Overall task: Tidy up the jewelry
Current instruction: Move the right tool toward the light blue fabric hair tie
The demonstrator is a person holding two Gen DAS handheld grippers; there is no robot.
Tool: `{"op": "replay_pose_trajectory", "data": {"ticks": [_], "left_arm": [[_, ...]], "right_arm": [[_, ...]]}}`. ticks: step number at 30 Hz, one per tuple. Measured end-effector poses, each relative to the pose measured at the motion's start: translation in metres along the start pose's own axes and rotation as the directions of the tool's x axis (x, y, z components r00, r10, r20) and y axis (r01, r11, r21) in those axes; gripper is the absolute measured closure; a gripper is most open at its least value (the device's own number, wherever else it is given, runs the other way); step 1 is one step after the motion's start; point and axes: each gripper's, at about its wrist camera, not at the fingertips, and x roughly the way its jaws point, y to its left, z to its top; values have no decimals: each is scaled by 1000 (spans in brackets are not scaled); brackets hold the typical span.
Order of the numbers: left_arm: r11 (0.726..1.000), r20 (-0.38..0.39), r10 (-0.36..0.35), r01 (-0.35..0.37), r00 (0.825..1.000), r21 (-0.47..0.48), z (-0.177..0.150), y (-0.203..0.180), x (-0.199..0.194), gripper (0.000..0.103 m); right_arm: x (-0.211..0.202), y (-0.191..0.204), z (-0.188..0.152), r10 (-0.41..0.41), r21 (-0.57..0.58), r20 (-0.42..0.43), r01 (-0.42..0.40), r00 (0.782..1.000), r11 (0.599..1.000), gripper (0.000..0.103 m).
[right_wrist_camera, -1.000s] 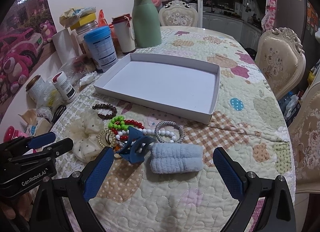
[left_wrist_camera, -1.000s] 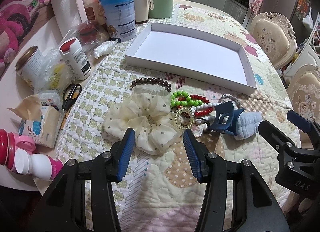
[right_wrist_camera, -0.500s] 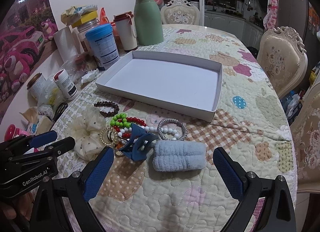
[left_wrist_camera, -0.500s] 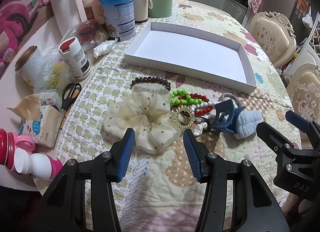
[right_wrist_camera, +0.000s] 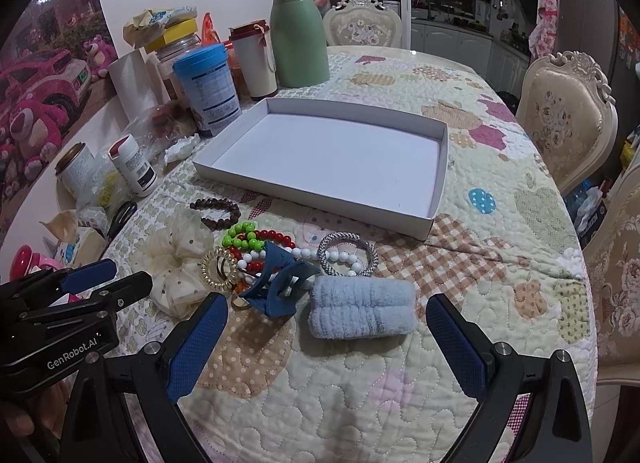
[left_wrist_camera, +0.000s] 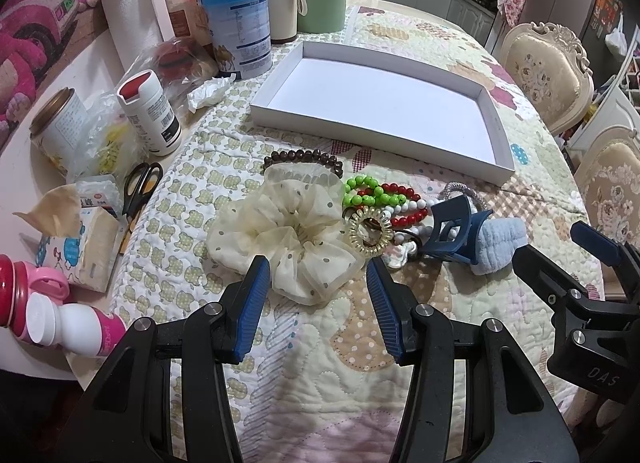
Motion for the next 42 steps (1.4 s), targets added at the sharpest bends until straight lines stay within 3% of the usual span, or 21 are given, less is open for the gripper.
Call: {"op": "replay_pose_trajectory", "data": {"ticks": [42], "left_arm": [[1000, -18, 4, -4, 1000, 0, -2, 4, 6, 53]], "right_arm": [[9, 1, -4, 7, -11, -25, -7, 1000, 1000, 4]]}}
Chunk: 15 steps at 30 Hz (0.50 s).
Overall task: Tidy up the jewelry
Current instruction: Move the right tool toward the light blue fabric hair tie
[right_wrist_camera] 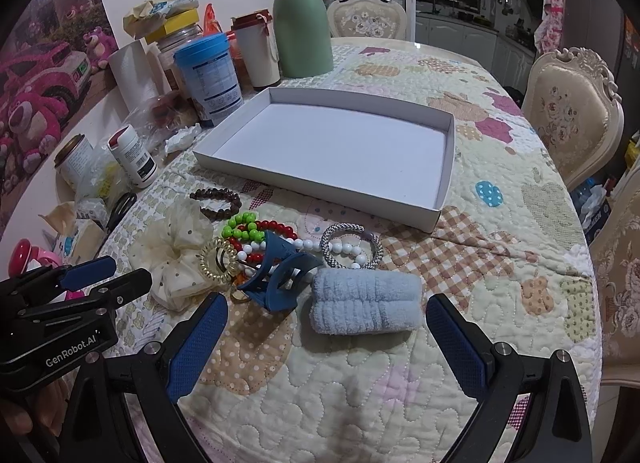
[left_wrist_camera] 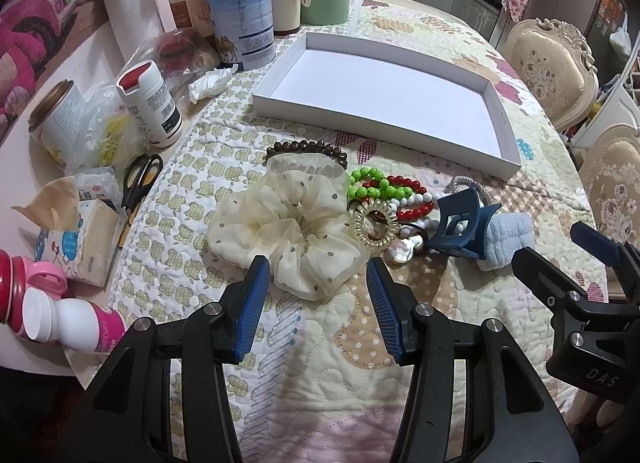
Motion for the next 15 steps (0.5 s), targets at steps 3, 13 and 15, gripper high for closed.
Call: {"op": "replay_pose_trajectory", "data": {"ticks": [3, 13, 15], "left_arm": [[1000, -2, 0, 0, 1000, 0, -1, 1, 1, 53], [1000, -2, 0, 0, 1000, -1, -1, 2, 1, 53], [1000, -2, 1, -1, 1000, 0, -1, 2, 2, 53]], "right_arm": [[1, 0, 0, 2, 1, -3, -2, 1000, 1000, 4], [1, 0, 1, 8, 3, -1, -8, 1000, 1000, 4], [1, 0, 1, 8, 3, -3, -8, 1000, 1000, 4]]}}
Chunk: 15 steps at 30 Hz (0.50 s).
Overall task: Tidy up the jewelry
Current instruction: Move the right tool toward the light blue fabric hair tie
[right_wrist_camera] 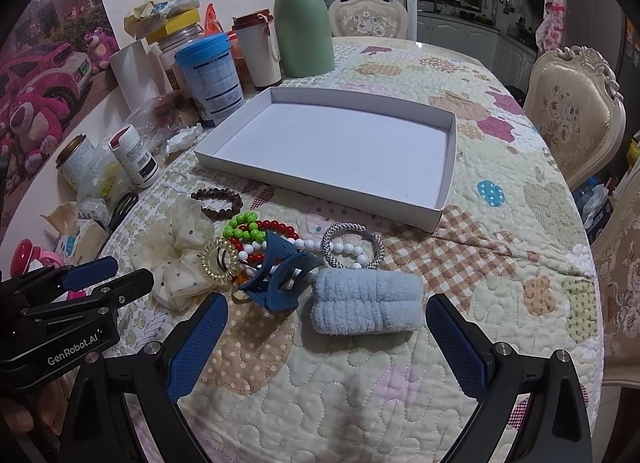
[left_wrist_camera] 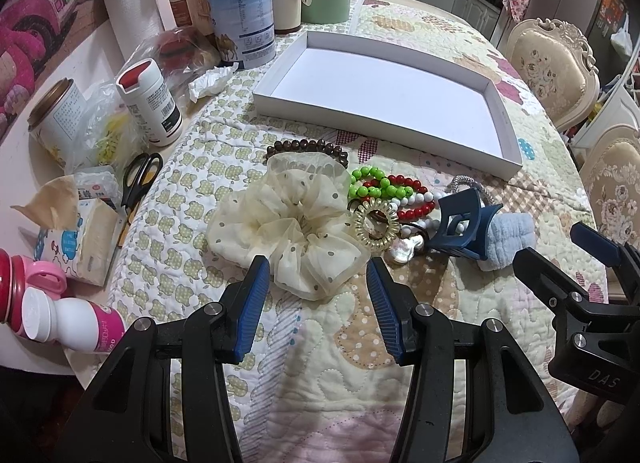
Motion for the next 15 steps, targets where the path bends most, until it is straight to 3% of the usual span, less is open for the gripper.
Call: {"op": "replay_pose_trajectory", "data": {"ticks": [9, 15], "left_arm": [[1000, -12, -11, 10, 1000, -10, -1, 3, 3, 53], [996, -46, -33, 29, 998, -85, 7, 29, 6, 53]], "right_arm": [[1, -2, -1, 2, 1, -7, -2, 1000, 1000, 4], [3, -14, -3, -1, 23, -14, 1, 1000, 1000, 4]]}}
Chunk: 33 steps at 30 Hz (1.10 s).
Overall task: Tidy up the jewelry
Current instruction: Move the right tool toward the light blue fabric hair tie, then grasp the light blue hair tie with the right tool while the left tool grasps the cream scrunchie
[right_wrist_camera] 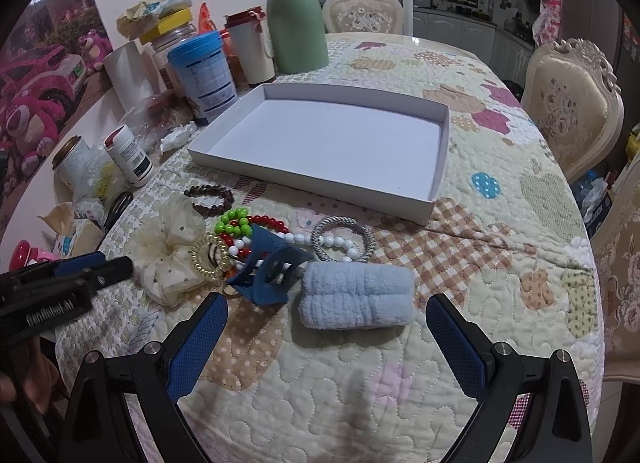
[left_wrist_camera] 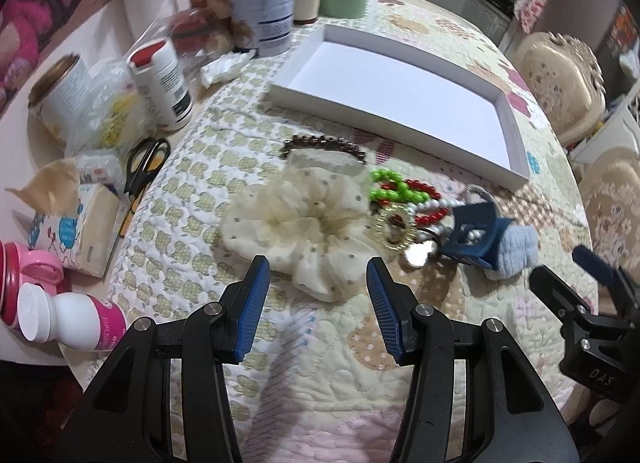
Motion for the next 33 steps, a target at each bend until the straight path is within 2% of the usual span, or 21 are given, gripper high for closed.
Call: {"op": "replay_pose_trajectory", "data": {"ticks": [6, 11, 13, 21, 28, 31, 32, 33], "left_arm": [[999, 2, 16, -16, 1000, -52, 11, 22, -1, 53], [995, -27, -81, 79, 996, -64, 18, 23, 4, 53], [994, -39, -96, 94, 995, -56, 21, 21, 8, 53], [992, -101, -91, 81, 991, -97, 29, 25, 41, 53], [993, -134, -76, 62, 988, -104, 30, 27, 60, 53], [994, -135, -69, 56, 988, -96, 31, 24, 64, 53], [994, -135, -66, 53, 989, -94, 31, 23, 65, 53], [994, -135, -65, 53, 989, -94, 32, 22, 66, 53]], "right_arm": [[3, -21, -3, -12, 31, -11, 12, 1000, 999, 4], [5, -39, -6, -15, 55, -25, 17, 1000, 998, 4], [6, -44, -8, -14, 51, -31, 15, 999, 999, 4], [16, -58, -13, -8, 56, -48, 11, 999, 998, 5], [28, -53, -6, 36, 46, -55, -34, 998, 998, 5], [35, -58, -3, 67, 79, -58, -62, 996, 995, 5], [37, -61, -2, 78, 91, -56, -73, 995, 993, 6], [39, -63, -2, 93, 102, -53, -87, 994, 991, 11]]}}
